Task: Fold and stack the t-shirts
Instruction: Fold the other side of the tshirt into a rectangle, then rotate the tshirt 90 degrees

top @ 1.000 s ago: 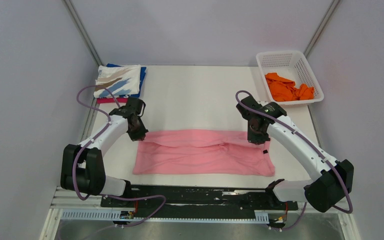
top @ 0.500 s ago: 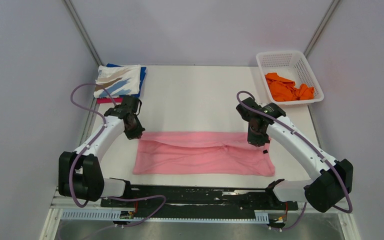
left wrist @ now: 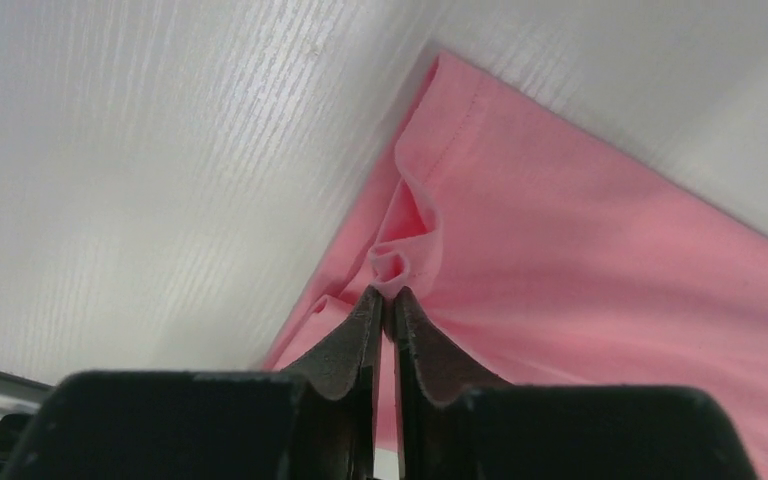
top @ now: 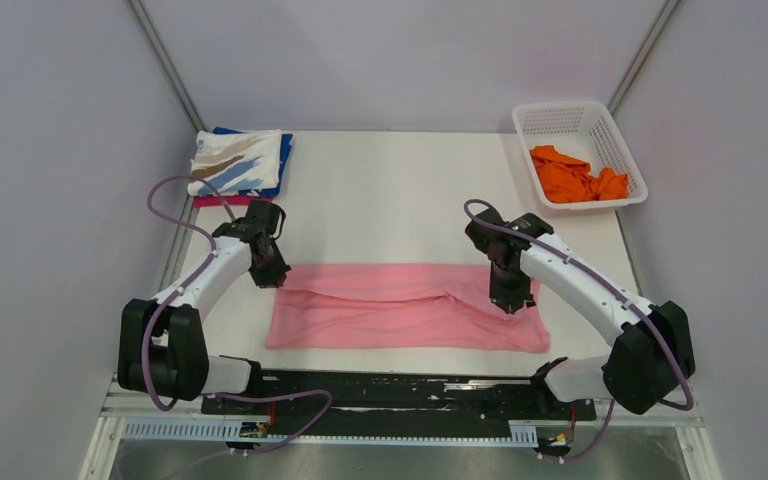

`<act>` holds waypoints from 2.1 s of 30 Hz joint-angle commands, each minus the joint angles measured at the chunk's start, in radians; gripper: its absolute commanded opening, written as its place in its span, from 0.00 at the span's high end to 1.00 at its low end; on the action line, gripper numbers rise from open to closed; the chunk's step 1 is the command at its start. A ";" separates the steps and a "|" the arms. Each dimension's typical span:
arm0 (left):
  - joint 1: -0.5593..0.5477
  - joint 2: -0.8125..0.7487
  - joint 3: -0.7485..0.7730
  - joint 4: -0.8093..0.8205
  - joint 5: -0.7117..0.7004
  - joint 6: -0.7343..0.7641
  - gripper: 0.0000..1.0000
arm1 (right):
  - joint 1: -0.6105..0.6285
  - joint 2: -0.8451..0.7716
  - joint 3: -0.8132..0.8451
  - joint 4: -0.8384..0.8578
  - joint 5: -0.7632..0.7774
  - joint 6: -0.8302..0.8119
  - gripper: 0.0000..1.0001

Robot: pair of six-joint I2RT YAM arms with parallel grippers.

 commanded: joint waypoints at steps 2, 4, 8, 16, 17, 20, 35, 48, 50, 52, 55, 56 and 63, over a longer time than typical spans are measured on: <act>0.005 0.005 -0.006 -0.005 -0.072 -0.037 0.78 | 0.024 0.003 -0.105 0.000 -0.139 0.060 0.99; 0.005 -0.001 -0.005 -0.013 -0.088 -0.046 0.67 | 0.027 0.003 -0.144 -0.003 -0.165 0.080 0.89; 0.005 -0.027 0.024 -0.059 -0.131 -0.062 0.27 | 0.028 -0.033 -0.160 -0.026 -0.155 0.113 0.42; 0.003 -0.158 0.114 -0.015 0.009 -0.002 0.00 | 0.027 -0.199 -0.046 0.155 -0.077 0.174 0.00; 0.001 -0.160 0.107 0.046 0.061 0.016 0.00 | 0.027 -0.227 -0.064 0.211 -0.084 0.202 0.00; -0.042 -0.136 0.074 0.187 0.331 0.070 0.00 | 0.016 -0.314 -0.185 0.360 -0.118 0.298 0.00; -0.205 0.119 -0.126 0.332 0.394 0.057 0.00 | -0.345 -0.281 -0.648 0.866 -0.337 0.351 0.00; -0.331 0.043 -0.172 0.435 0.505 0.017 0.00 | -0.459 0.532 0.006 1.089 -0.430 0.062 0.00; -0.359 0.077 -0.172 0.493 0.539 -0.005 0.00 | -0.459 0.661 0.155 1.089 -0.462 0.054 0.00; -0.391 0.123 -0.174 0.582 0.581 -0.032 0.00 | -0.457 0.775 0.310 1.085 -0.483 0.037 0.00; -0.428 0.224 -0.128 0.667 0.643 -0.066 0.00 | -0.452 0.948 0.589 1.039 -0.534 -0.013 0.00; -0.449 0.244 -0.113 0.665 0.647 -0.071 0.00 | -0.447 0.998 0.677 1.026 -0.543 -0.035 0.00; -0.543 0.383 0.012 0.667 0.693 -0.049 0.00 | -0.391 1.324 1.209 1.024 -0.651 -0.200 0.00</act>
